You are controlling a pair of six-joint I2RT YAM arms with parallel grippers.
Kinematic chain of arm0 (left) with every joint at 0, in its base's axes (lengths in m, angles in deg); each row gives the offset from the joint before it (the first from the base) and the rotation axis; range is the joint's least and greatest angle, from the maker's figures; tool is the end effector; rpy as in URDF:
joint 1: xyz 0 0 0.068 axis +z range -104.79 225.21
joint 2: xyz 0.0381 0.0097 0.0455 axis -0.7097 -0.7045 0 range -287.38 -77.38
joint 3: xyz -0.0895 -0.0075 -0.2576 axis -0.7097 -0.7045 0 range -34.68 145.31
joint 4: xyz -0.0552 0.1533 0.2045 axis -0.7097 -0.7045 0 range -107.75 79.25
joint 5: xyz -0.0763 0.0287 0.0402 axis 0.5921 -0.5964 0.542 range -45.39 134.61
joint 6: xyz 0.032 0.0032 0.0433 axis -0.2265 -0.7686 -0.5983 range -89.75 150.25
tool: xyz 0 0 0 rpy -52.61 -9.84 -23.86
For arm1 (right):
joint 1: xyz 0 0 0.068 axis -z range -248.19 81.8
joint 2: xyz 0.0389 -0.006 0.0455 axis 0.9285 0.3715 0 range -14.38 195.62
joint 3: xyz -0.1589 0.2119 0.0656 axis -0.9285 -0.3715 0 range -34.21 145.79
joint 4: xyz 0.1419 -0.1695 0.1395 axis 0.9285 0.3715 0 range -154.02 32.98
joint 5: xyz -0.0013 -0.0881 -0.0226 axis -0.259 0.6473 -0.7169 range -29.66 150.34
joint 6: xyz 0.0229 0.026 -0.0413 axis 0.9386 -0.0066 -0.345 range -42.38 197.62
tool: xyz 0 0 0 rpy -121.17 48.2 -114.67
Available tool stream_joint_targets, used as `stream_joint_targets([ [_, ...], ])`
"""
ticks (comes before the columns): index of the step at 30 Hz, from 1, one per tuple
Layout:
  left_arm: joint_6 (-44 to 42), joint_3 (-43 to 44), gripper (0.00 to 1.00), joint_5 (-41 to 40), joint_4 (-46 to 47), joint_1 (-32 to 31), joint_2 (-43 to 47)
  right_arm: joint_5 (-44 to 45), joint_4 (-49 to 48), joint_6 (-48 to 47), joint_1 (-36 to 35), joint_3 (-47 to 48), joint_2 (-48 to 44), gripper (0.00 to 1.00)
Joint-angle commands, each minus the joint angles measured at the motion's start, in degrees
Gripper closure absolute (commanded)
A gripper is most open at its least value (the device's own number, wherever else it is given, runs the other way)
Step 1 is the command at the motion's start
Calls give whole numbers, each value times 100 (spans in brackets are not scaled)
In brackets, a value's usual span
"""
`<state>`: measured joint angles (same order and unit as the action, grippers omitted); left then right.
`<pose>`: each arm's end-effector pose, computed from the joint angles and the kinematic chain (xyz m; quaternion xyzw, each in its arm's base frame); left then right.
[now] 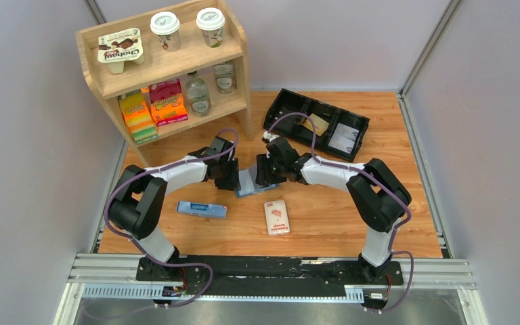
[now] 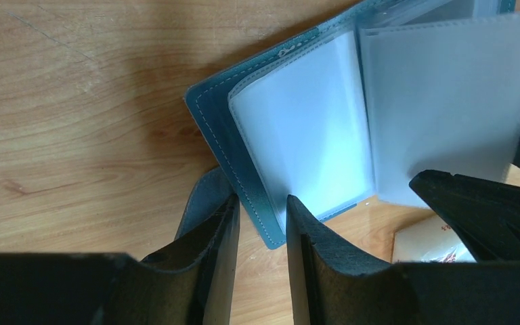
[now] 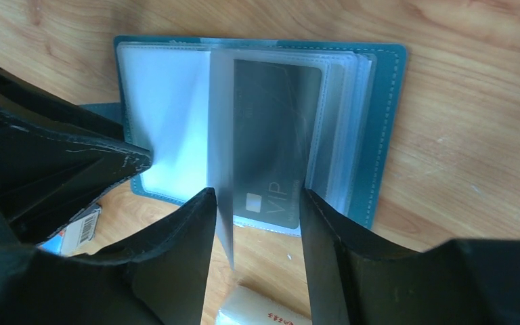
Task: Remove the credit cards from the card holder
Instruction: Remove the credit card from the card holder.
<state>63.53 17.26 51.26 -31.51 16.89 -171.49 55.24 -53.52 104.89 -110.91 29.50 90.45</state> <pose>0.2714 -0.1511 0.1595 -0.0284 0.9702 -0.1681 0.1719 0.2767 0.2597 0.1670 -0.1413 0.9330 0.2227 0.2449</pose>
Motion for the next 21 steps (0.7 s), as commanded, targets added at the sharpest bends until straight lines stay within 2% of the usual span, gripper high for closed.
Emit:
stream_joint_targets([
  [1,135,79,61,310,229,19,-64,-394,-180,-46,-87,256,19,49],
  [7,153,35,61,363,300,10,-29,-710,-276,-2,-96,397,-68,48],
  [16,293,-237,61,188,520,28,409,-1993,-830,287,-96,634,396,45],
  [21,652,-579,60,-243,432,116,1077,-1811,-708,534,-79,731,853,48],
])
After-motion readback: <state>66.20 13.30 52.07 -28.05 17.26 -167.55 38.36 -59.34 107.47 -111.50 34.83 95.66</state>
